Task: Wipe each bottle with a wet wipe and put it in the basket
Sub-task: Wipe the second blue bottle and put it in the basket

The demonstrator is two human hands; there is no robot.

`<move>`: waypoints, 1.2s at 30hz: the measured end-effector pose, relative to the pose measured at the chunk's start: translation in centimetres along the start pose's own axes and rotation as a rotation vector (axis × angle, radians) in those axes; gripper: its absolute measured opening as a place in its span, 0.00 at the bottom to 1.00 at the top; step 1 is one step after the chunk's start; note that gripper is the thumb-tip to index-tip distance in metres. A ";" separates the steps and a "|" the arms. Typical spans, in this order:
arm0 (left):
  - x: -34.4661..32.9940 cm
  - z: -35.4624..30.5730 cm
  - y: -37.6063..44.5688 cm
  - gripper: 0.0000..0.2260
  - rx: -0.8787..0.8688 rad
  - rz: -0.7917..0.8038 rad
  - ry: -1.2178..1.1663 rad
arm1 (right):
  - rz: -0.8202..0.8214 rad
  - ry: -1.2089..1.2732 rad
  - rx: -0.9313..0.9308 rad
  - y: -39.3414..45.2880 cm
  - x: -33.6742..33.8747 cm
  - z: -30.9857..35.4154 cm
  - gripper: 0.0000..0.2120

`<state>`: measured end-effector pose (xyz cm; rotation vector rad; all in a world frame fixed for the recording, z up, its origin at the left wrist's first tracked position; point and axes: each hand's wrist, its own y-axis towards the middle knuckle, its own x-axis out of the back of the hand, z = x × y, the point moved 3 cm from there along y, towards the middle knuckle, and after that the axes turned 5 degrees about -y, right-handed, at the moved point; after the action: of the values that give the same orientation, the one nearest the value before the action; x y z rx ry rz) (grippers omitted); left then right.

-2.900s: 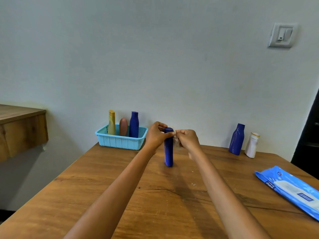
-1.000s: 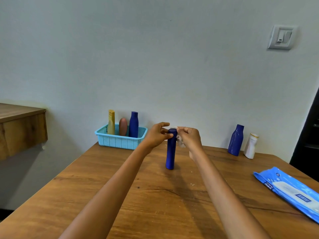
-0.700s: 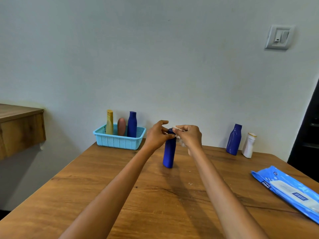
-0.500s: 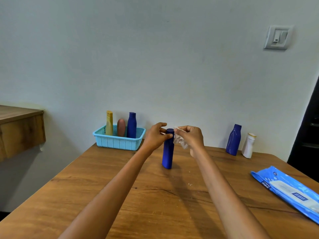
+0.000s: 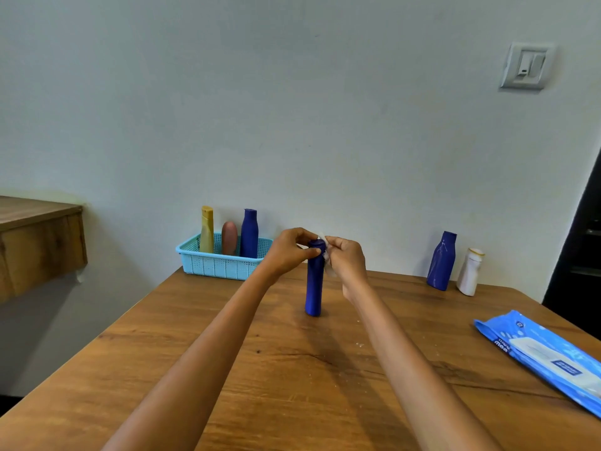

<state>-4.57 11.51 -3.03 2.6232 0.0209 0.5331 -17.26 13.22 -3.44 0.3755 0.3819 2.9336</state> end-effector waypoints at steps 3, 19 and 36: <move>0.0 0.0 0.1 0.13 0.002 -0.026 0.023 | -0.037 -0.043 0.033 -0.3 0.1 0.0 0.12; 1.3 -1.5 -0.4 0.15 0.052 0.001 -0.286 | -0.081 0.012 0.197 -0.4 1.4 2.2 0.14; 4.5 -1.6 0.0 0.13 0.038 -0.143 -0.715 | -0.236 -0.363 0.613 -0.4 3.7 1.1 0.10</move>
<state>-1.05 12.67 -0.05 2.6701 -0.0081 -0.4681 -20.49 14.57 -1.70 0.8505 1.1706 2.3915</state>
